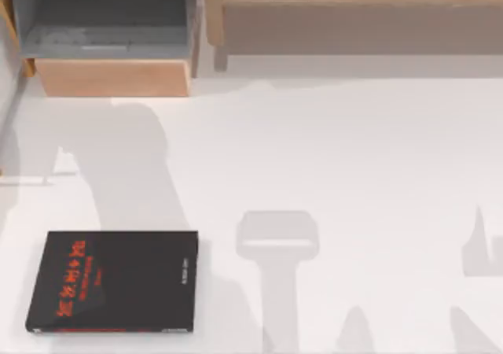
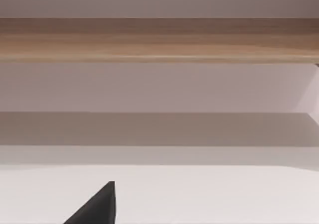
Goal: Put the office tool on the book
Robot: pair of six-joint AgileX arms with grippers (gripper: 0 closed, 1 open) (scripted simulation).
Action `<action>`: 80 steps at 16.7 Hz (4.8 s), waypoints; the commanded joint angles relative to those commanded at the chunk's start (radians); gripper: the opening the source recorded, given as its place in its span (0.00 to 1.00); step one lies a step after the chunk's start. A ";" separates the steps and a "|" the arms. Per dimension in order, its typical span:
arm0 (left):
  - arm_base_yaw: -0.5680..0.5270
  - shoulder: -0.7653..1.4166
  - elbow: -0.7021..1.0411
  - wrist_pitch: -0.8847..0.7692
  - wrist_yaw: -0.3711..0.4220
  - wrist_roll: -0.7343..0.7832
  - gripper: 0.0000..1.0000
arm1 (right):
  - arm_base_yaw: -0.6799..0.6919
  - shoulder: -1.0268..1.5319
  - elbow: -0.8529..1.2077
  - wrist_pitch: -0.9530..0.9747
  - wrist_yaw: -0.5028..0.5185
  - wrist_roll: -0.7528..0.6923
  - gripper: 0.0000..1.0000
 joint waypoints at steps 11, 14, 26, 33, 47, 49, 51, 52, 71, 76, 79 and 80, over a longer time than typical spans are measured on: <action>0.017 0.009 0.034 -0.043 0.002 0.018 1.00 | 0.000 0.000 0.000 0.000 0.000 0.000 1.00; 0.043 -0.032 0.048 -0.096 0.006 0.045 1.00 | 0.000 0.000 0.000 0.000 0.000 0.000 1.00; 0.008 0.010 -0.161 0.157 0.002 0.009 1.00 | 0.000 0.000 0.000 0.000 0.000 0.000 1.00; 0.000 0.031 -0.174 0.185 0.001 0.001 0.92 | 0.000 0.000 0.000 0.000 0.000 0.000 1.00; 0.000 0.031 -0.174 0.185 0.001 0.001 0.00 | 0.000 0.000 0.000 0.000 0.000 0.000 1.00; 0.000 0.031 -0.174 0.185 0.001 0.001 0.00 | 0.000 0.000 0.000 0.000 0.000 0.000 1.00; 0.000 0.031 -0.174 0.185 0.001 0.001 0.00 | 0.000 0.000 0.000 0.000 0.000 0.000 1.00; 0.000 0.031 -0.174 0.185 0.001 0.001 0.00 | 0.000 0.000 0.000 0.000 0.000 0.000 1.00; -0.100 -0.610 -0.522 0.400 0.009 -0.404 0.00 | 0.000 0.000 0.000 0.000 0.000 0.000 1.00; -0.184 -0.772 -0.707 0.467 0.011 -0.446 0.00 | 0.000 0.000 0.000 0.000 0.000 0.000 1.00; -0.260 -0.861 -0.869 0.506 0.011 -0.456 0.00 | 0.000 0.000 0.000 0.000 0.000 0.000 1.00; -0.297 -0.888 -0.939 0.518 0.011 -0.457 0.00 | 0.000 0.000 0.000 0.000 0.000 0.000 1.00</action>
